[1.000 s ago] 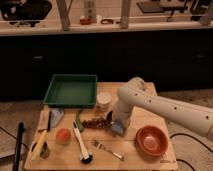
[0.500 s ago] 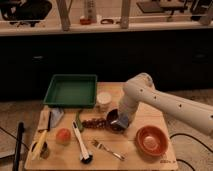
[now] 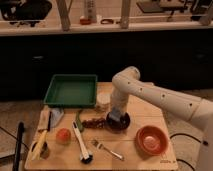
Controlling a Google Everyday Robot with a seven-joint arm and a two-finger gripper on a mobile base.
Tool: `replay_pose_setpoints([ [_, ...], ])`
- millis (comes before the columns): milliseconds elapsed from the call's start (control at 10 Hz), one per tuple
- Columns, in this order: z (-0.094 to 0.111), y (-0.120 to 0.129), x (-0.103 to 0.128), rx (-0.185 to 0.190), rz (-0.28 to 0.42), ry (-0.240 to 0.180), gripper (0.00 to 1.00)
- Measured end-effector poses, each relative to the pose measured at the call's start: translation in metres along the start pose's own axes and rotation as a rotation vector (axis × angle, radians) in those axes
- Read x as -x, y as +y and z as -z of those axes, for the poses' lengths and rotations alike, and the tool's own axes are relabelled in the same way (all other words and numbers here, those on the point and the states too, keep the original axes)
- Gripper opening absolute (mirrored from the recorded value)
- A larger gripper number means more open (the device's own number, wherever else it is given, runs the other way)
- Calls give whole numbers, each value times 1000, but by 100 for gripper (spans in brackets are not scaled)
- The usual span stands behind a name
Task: Wipe purple bowl with sponge
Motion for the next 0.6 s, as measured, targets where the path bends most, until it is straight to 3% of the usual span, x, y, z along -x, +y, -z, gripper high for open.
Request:
replay_pose_setpoints([
  [300, -11, -11, 30, 16, 94, -47, 0],
  [600, -5, 17, 47, 29, 122, -75, 0],
])
